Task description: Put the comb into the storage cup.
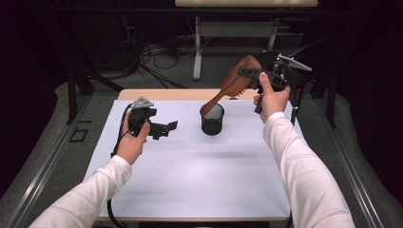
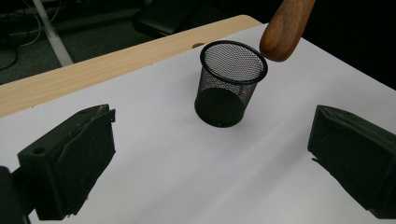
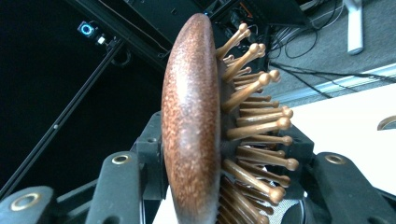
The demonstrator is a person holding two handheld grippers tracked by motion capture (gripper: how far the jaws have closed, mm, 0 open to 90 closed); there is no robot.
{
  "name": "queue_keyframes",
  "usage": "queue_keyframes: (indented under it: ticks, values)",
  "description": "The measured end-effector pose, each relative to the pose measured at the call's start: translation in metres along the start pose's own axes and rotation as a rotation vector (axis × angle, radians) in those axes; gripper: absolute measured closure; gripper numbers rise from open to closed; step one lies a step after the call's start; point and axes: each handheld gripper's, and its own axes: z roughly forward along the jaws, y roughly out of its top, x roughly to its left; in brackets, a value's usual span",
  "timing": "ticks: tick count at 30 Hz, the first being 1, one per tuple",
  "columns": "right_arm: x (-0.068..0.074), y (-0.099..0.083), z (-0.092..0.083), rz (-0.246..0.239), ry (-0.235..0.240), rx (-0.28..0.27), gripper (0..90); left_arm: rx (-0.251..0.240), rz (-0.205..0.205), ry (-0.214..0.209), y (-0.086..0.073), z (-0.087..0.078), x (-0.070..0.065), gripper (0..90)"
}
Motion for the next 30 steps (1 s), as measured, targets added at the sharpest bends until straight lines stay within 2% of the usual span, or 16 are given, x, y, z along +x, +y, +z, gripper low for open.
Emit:
queue_keyframes:
  ticks: [5, 11, 15, 19, 30]
  values:
    - [-0.002, 0.002, 0.001, 0.001, -0.012, -0.016, 47.8, 0.001, -0.003, -0.002, -0.001, -0.002, -0.001, 0.7]
    - [-0.005, 0.004, 0.002, -0.022, -0.036, -0.027, 47.7, 0.005, -0.007, 0.005, -0.002, -0.003, 0.001, 0.7]
    - [-0.008, 0.004, 0.004, -0.056, -0.075, -0.032, 47.8, 0.009, -0.012, 0.008, -0.004, -0.003, 0.003, 0.7]
    - [-0.011, 0.003, 0.006, -0.074, -0.094, -0.035, 47.8, 0.011, -0.018, 0.008, -0.005, -0.003, 0.005, 1.0]
    - [-0.013, 0.003, 0.009, -0.091, -0.116, -0.047, 47.7, 0.015, -0.027, 0.006, -0.007, -0.004, 0.007, 2.0]
